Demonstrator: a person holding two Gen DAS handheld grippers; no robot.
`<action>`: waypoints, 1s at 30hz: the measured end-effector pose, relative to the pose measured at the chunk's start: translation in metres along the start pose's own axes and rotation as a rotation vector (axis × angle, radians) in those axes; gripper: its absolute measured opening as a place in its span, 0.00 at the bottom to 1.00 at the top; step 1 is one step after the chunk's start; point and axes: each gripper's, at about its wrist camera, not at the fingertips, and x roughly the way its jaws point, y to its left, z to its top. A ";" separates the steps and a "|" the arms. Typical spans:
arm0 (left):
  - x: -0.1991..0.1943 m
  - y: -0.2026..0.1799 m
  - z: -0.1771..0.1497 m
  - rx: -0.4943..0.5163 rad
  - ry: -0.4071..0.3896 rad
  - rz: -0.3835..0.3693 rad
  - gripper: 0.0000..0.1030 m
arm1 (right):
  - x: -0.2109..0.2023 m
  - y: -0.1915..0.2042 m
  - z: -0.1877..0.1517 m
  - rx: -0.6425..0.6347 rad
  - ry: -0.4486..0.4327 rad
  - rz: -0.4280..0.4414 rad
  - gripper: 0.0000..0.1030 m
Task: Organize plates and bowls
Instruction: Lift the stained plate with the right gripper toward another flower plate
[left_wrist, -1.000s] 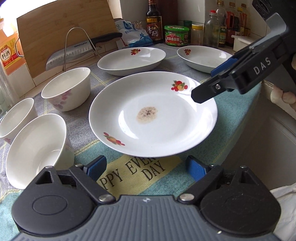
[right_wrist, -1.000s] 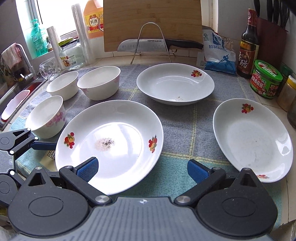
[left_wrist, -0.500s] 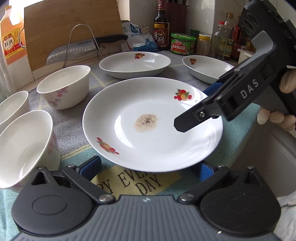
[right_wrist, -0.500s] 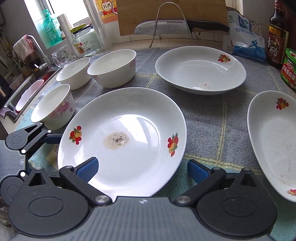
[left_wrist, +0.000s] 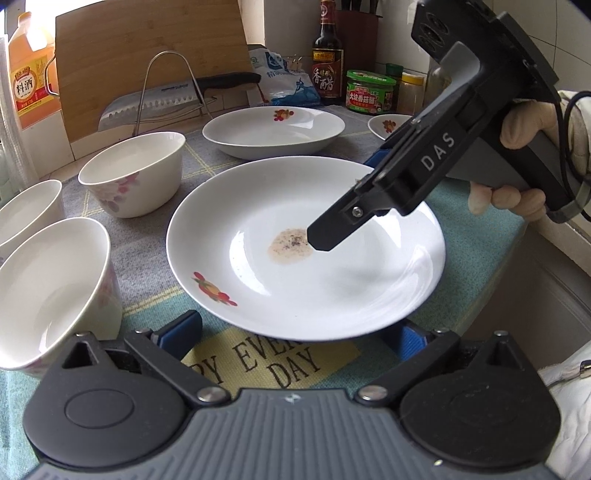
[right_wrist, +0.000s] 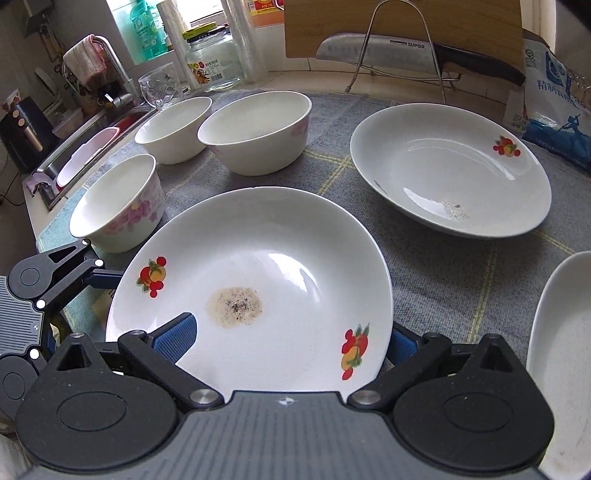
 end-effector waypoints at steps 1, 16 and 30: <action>0.000 0.000 0.000 -0.001 -0.001 0.001 1.00 | 0.002 -0.001 0.004 -0.009 0.006 0.012 1.00; -0.001 -0.003 0.002 0.024 0.001 -0.001 1.00 | 0.016 -0.023 0.043 -0.022 0.142 0.188 1.00; -0.002 -0.006 0.005 0.080 -0.007 -0.005 0.98 | 0.020 -0.029 0.054 0.030 0.210 0.239 1.00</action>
